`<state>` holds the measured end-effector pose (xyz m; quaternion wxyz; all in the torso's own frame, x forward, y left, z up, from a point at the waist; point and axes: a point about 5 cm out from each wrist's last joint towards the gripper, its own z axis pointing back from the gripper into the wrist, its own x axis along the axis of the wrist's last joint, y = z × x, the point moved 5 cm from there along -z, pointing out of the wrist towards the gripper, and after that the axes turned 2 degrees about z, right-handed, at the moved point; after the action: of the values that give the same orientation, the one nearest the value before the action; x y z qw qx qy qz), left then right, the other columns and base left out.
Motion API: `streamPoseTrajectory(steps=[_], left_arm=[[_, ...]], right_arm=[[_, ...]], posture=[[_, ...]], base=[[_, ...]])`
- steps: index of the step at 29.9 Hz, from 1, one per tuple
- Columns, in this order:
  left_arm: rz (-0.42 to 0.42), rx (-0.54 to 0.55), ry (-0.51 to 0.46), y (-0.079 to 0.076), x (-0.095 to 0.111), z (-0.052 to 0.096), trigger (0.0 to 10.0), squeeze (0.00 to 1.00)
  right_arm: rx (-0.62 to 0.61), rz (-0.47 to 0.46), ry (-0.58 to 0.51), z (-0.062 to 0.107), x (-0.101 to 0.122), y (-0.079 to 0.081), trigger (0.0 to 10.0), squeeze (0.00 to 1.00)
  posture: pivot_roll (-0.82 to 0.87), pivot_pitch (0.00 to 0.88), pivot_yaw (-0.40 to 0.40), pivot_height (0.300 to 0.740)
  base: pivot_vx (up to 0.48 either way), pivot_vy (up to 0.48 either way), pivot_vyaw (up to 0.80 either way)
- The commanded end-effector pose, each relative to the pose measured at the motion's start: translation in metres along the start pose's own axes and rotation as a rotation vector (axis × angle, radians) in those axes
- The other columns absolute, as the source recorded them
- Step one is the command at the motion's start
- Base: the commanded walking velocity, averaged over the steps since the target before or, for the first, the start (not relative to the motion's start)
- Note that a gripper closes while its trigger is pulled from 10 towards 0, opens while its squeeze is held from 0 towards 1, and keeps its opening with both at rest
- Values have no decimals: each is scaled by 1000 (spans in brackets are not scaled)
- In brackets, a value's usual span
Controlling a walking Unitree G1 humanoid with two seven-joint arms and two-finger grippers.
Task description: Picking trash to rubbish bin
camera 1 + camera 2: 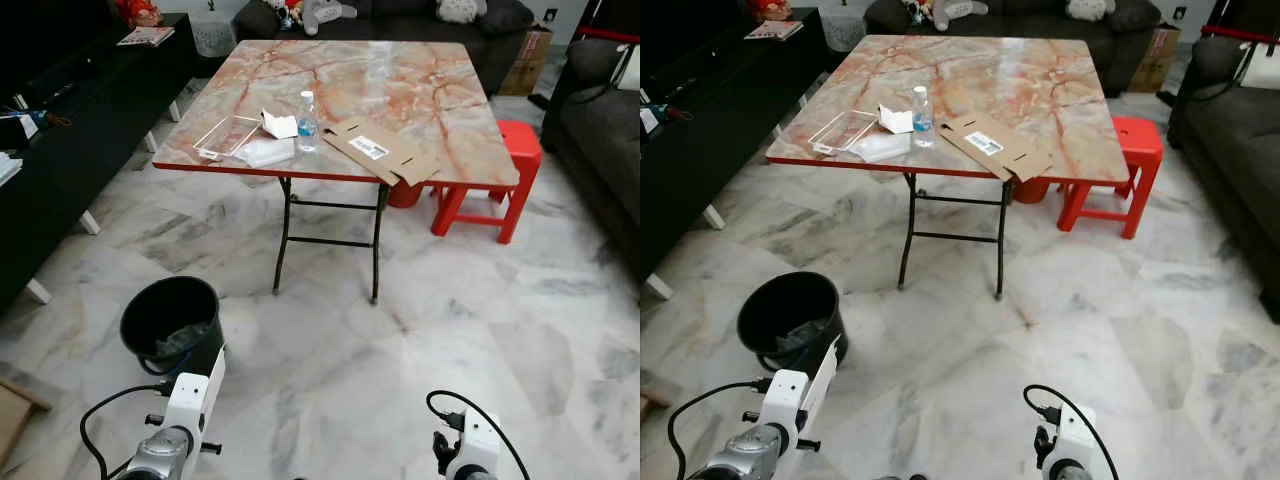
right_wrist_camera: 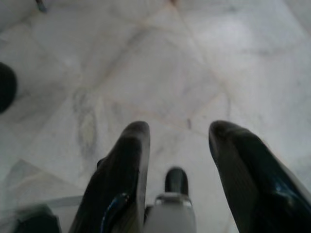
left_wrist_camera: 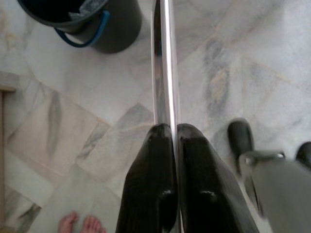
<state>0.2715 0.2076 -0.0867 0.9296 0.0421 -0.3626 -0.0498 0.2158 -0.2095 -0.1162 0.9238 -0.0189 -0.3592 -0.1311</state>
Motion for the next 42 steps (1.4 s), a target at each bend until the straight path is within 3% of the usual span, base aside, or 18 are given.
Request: streamPoseTrajectory(steps=[1,18,25,31,35,42], left_arm=[[-7,21,12,8,-3,1,10000,0],[2,15,-16,2,6,-1,10000,0],[6,18,-17,3,7,-1,10000,0],[-2,19,-4,3,3,0,10000,0],[-6,20,-1,5,3,0,10000,0],[-5,24,-3,6,4,0,10000,0]], right_arm=[[8,1,-12,-1,4,5,10000,0],[5,0,-44,-3,15,1,10000,0],[26,42,-40,-3,15,5,10000,0],[33,30,-48,-3,15,7,10000,0],[13,-32,-57,-3,16,5,10000,0],[17,-17,-42,-2,12,5,10000,0]], posture=[[155,98,48,740],[145,90,42,740],[153,93,38,740],[150,90,44,740],[146,89,47,740],[154,86,44,740]], base=[[0,431,0],[0,51,0],[339,0,0],[363,0,441],[364,0,0],[370,0,0]])
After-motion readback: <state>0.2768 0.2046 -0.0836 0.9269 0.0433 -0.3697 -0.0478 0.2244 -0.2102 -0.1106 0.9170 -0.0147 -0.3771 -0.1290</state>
